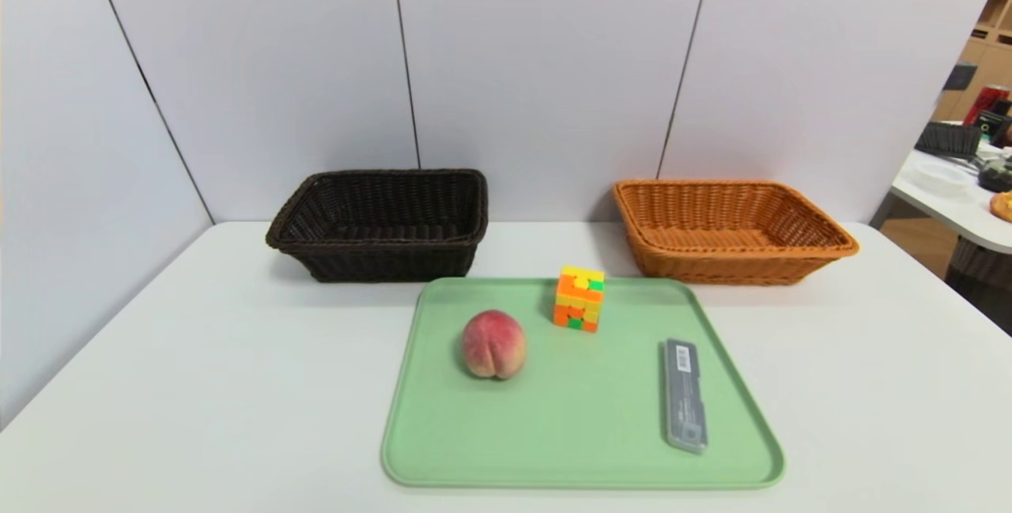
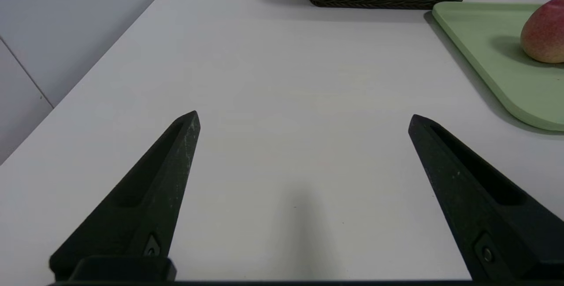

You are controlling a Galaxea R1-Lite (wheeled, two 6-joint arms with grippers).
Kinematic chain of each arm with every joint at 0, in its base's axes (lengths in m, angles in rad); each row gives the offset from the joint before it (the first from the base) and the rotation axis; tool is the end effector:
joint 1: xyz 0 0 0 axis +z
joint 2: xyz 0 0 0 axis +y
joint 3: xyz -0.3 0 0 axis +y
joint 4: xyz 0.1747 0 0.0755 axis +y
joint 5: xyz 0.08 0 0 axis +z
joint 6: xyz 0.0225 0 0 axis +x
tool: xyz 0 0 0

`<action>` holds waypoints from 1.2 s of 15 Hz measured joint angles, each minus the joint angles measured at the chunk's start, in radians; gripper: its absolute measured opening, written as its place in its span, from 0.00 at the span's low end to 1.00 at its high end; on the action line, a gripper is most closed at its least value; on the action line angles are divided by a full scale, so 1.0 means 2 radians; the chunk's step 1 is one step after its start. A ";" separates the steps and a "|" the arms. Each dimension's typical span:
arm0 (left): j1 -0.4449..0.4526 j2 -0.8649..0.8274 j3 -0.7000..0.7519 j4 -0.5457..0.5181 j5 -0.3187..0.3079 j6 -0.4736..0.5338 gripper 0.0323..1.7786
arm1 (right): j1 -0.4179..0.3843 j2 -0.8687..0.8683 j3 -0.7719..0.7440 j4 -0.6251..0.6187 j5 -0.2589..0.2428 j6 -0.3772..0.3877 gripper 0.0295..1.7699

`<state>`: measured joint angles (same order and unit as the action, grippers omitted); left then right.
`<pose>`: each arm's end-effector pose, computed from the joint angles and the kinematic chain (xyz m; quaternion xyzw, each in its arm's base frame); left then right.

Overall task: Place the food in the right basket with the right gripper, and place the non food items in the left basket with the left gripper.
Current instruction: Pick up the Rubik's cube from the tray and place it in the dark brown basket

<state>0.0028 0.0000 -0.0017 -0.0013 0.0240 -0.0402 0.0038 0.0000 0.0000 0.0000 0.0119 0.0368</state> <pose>-0.0229 0.0005 0.0761 -0.0201 -0.0018 0.0134 0.9997 -0.0228 0.0002 0.0755 0.0184 0.0001 0.0078 0.9998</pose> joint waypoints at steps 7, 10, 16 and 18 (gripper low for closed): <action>0.000 0.000 0.000 -0.001 0.000 0.007 0.95 | 0.000 0.000 0.000 0.001 0.001 -0.004 0.97; 0.000 0.000 0.000 0.000 -0.001 0.006 0.95 | 0.000 0.000 0.000 0.000 -0.003 0.001 0.97; 0.000 0.000 -0.006 0.004 -0.003 0.007 0.95 | 0.000 0.000 -0.008 -0.002 0.001 -0.005 0.97; -0.001 0.000 -0.019 0.015 -0.008 0.004 0.95 | 0.000 0.000 -0.036 0.011 0.018 0.012 0.97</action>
<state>0.0017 0.0000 -0.0404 0.0291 0.0081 -0.0313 0.0038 0.0000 -0.0726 0.0219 0.0485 0.0606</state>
